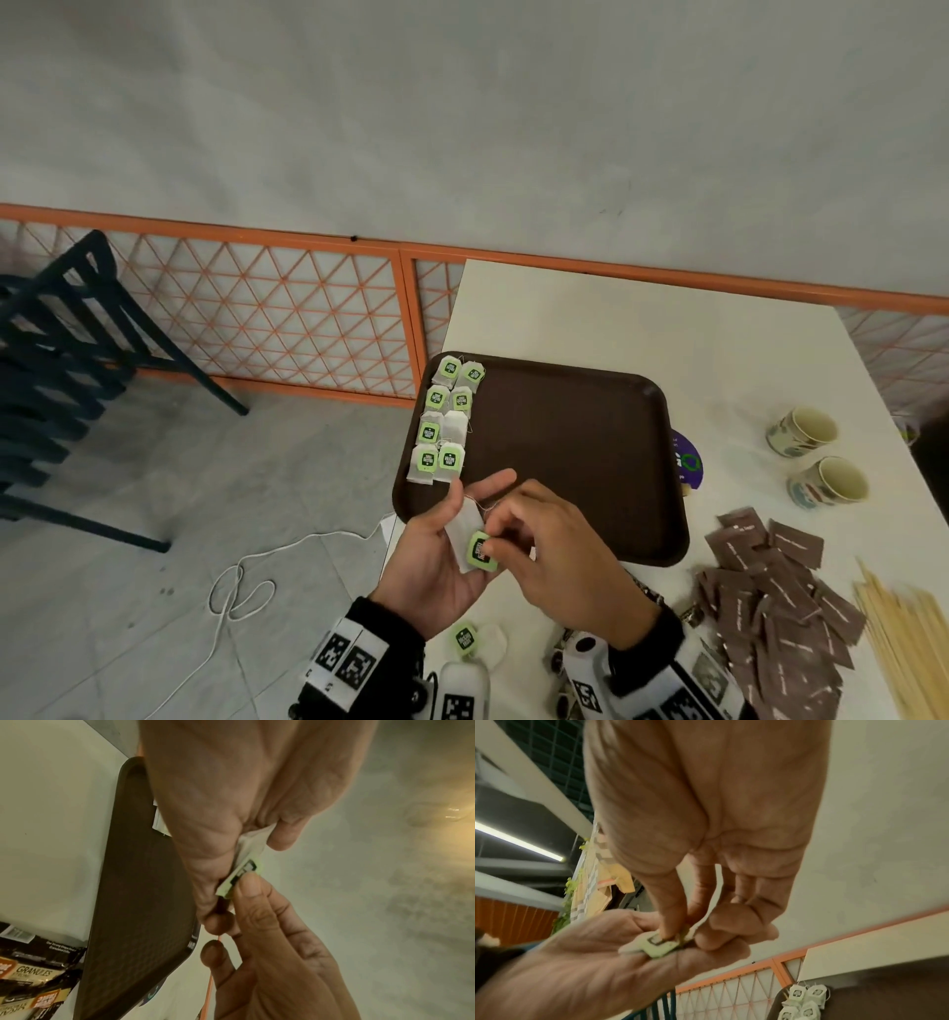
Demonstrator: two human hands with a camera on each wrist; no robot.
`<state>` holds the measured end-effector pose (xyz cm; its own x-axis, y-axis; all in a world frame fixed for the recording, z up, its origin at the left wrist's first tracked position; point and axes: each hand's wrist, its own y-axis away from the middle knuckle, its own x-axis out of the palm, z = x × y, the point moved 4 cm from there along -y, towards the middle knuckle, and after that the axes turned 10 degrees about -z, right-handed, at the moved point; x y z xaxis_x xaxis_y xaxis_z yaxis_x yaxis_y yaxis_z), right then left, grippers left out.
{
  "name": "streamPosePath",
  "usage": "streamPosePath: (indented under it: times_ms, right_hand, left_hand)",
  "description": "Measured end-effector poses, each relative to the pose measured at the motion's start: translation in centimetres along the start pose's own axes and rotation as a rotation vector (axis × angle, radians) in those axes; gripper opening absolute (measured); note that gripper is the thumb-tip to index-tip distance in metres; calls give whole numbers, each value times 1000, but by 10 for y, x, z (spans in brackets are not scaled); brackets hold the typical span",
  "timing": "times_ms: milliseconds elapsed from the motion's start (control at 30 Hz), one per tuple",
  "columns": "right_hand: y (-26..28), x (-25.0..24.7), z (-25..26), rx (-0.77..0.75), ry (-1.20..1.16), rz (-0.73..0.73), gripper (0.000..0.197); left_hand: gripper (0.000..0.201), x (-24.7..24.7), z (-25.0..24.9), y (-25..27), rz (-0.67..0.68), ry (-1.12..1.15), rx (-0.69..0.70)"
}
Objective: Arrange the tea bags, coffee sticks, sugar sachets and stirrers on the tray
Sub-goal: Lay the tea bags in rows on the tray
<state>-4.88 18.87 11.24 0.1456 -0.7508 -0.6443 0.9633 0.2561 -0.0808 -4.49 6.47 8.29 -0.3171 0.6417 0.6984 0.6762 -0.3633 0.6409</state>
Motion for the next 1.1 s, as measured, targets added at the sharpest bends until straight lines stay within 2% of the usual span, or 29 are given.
streamPosePath:
  times_ms: [100,267,367,433,533,700,800,900,1033,1100]
  right_hand:
    - [2,-7,2,72,-106,-12,8]
    - [0,-3,7,339,-434,-49,9]
    - [-5,10,3,385,-391,-90,13]
    - [-9,16,3,381,-393,-53,9]
    - [-13,20,-1,385,-406,18,6]
    - [-17,41,-29,665,-522,19,11]
    - [-20,62,-38,789,-670,55,14]
    - [-30,82,-39,847,-784,101,14]
    - [-62,110,-50,883,-583,37,11]
    - [-80,127,-62,947,-498,-12,10]
  left_hand:
    - [56,-2,0,0,-28,-56,61]
    - [56,4,2,2,7,-110,120]
    - [57,5,1,2,36,-129,135]
    - [56,-1,-2,-1,21,-159,139]
    - [52,-15,-6,-5,-47,-258,141]
    - [32,-50,-18,-11,-287,-596,303]
    - [16,-69,-27,-15,-383,-578,310]
    - [12,-84,-41,-21,-435,-568,284]
    - [14,-114,-66,-30,-593,-570,282]
    - [12,-130,-79,-34,-665,-593,269]
